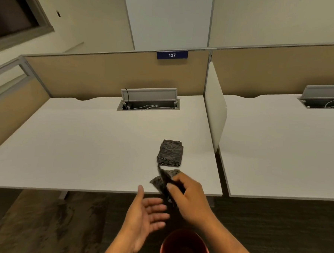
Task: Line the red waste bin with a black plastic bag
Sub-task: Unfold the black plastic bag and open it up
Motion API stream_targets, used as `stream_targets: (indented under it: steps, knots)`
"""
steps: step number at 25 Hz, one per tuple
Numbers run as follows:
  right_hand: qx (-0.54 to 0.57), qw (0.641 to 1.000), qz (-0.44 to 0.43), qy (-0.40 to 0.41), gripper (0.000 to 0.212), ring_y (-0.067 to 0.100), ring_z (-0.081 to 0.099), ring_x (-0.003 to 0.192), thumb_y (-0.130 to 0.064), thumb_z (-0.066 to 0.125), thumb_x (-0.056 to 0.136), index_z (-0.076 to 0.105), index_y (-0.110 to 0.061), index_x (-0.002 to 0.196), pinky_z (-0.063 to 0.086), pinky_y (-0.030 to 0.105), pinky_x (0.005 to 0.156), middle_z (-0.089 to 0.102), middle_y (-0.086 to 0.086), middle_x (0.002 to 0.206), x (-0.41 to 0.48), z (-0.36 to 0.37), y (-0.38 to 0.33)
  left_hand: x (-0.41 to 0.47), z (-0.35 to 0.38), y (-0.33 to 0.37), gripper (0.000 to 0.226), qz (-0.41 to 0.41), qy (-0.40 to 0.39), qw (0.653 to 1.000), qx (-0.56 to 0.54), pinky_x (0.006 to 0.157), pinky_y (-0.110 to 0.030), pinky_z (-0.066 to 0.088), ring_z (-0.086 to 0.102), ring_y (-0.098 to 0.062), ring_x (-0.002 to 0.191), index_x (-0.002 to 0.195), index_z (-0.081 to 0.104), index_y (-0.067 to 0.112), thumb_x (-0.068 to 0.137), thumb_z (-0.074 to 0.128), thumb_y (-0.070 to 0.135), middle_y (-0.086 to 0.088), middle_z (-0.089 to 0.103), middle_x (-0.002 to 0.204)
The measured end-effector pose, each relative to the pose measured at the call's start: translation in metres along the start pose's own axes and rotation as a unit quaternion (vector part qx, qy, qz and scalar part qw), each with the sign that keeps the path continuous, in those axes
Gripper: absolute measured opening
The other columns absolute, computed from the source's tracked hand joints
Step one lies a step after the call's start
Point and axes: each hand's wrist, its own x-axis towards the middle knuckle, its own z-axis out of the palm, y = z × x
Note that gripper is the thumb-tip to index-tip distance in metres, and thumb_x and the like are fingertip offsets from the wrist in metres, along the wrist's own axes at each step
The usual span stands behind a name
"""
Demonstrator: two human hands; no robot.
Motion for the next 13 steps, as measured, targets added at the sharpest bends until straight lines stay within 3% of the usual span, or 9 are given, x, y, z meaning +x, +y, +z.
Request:
stream_targets:
  steps: [2,5,10,13]
  knots:
    - [-0.058,0.994,-0.064,-0.066,0.014,0.000,0.071,0.102,-0.035,0.060,0.098,0.071,-0.031,0.106,0.054,0.015,0.088,0.077,-0.014,0.107,-0.012,0.012,-0.017,-0.015,-0.010,0.018,0.111,-0.051,-0.176,0.975,-0.125,0.095,-0.059,0.059,0.070,-0.049,0.122,0.138,0.067,-0.006,0.085,0.051,0.090,-0.039,0.064,0.141]
    - [-0.157,0.971,-0.118,-0.134,0.025,-0.003,0.061,0.114,-0.041,0.055,0.093,0.068,-0.035,0.114,0.041,0.000,0.092,0.074,-0.017,0.123,-0.026,0.024,-0.035,-0.027,-0.022,0.047,0.106,-0.070,-0.323,0.924,-0.193,0.114,-0.060,0.048,0.062,-0.049,0.136,0.148,0.058,-0.006,0.089,0.058,0.082,-0.036,0.062,0.147]
    - [-0.191,0.954,-0.116,-0.198,0.030,0.000,0.061,0.107,-0.045,0.054,0.090,0.065,-0.038,0.117,0.044,0.008,0.092,0.071,-0.016,0.111,-0.036,0.035,-0.048,-0.005,-0.034,0.076,0.099,-0.052,-0.271,0.942,-0.193,0.119,-0.058,0.046,0.066,-0.046,0.131,0.145,0.060,-0.009,0.090,0.063,0.074,-0.034,0.058,0.152]
    - [-0.135,0.964,-0.075,-0.215,0.021,0.005,0.071,0.096,-0.038,0.058,0.090,0.070,-0.034,0.107,0.055,0.019,0.088,0.075,-0.020,0.099,-0.042,0.033,-0.047,0.011,-0.046,0.097,0.082,-0.016,-0.241,0.947,-0.213,0.123,-0.057,0.037,0.068,-0.043,0.122,0.142,0.063,-0.010,0.094,0.063,0.056,-0.031,0.063,0.148]
